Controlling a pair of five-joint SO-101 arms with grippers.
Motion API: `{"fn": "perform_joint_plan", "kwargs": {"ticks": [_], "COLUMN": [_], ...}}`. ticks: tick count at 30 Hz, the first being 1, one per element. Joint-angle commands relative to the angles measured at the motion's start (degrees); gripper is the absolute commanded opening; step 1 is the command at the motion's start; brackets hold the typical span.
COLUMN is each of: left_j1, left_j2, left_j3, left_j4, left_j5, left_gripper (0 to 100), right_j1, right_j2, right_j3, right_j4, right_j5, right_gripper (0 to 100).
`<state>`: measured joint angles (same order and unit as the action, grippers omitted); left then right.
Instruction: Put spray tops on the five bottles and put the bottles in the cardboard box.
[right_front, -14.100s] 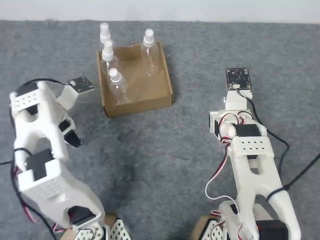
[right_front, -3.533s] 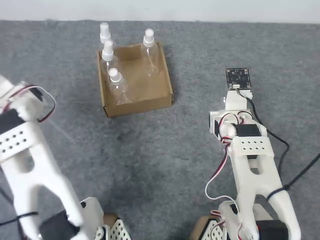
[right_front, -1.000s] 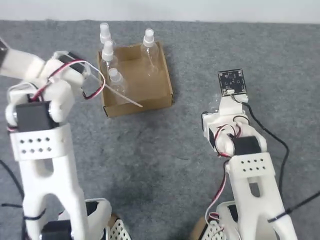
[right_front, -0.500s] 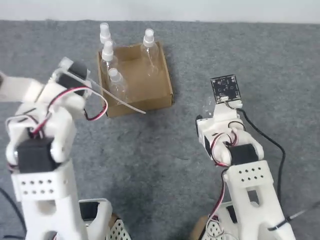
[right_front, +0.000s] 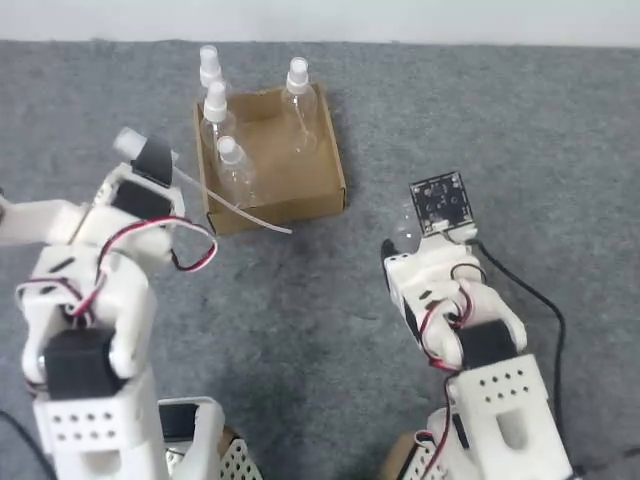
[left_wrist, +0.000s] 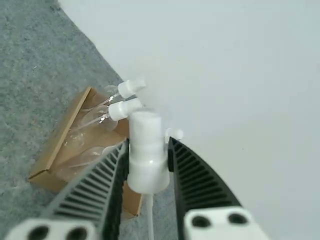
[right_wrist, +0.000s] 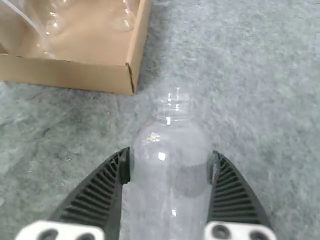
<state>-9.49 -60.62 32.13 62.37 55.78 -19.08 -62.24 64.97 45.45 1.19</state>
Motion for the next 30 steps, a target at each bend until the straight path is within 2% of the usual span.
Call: {"fn": "perform_joint_plan", "kwargs": {"ticks": [1, 12, 20, 30], "left_j1": [0.2, 0.2, 0.2, 0.2], "left_j2": [-4.8, -18.1, -22.2, -22.7], "left_j3": [1.8, 14.5, 17.2, 18.1], "left_j4": [-4.0, -14.2, -15.1, -15.1], "left_j5": [0.0, 0.3, 0.5, 5.6], "left_gripper": [1, 1, 1, 1], "right_j1": [-1.1, -3.7, -4.5, -6.2], "right_j2": [-4.4, -9.0, -14.0, -26.5], "right_j3": [0.2, 7.2, 9.7, 16.2], "right_j4": [0.0, -8.0, -8.0, -9.2], "right_j5": [1.0, 1.0, 0.9, 1.0], "right_gripper": [11.8, 12.1, 11.8, 11.8]}}
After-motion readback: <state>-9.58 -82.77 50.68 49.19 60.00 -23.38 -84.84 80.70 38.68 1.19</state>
